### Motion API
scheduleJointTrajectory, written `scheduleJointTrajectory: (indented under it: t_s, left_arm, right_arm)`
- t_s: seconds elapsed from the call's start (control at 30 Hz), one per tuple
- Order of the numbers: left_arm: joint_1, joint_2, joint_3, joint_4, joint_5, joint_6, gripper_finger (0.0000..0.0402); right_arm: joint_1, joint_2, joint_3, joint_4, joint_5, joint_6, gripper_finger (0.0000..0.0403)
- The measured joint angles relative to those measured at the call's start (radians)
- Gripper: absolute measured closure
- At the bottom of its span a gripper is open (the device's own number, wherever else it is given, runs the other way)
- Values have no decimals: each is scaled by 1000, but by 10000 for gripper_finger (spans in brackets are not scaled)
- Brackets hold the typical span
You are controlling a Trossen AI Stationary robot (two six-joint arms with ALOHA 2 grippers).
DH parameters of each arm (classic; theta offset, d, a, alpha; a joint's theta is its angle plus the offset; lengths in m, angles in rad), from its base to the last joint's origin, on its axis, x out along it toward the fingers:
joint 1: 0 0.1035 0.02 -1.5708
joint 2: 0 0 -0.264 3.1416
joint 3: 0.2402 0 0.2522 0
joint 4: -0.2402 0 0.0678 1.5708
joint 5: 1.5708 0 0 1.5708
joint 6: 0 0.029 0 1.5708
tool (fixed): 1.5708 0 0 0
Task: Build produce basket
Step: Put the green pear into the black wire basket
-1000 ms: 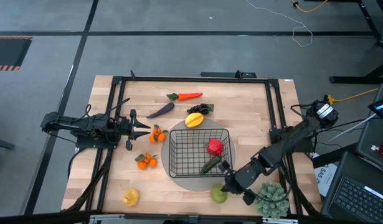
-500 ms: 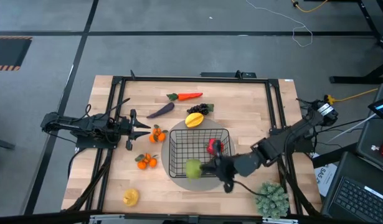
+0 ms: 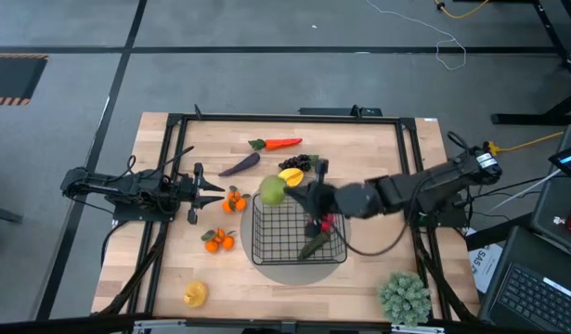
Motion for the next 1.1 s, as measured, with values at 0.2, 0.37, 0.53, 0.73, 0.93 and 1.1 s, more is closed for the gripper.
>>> scheduleJointTrajectory:
  t_s: [0.2,0.37,0.53,0.73,0.93,1.1]
  left_arm:
    - [0,0,0,0,0,0,308]
    - [0,0,0,0,0,0,308]
    - [0,0,0,0,0,0,308]
    - [0,0,0,0,0,0,308]
    - [0,0,0,0,0,0,308]
    - [0,0,0,0,0,0,308]
  right_arm:
    - [-106,0,3,-2,0,15,403]
    - [-170,0,4,-92,-40,111,403]
    - [-204,0,4,-173,-149,163,403]
    - [-246,0,4,-183,-370,134,403]
    - [-298,0,4,-182,-684,134,403]
    - [-317,0,4,-182,-775,141,403]
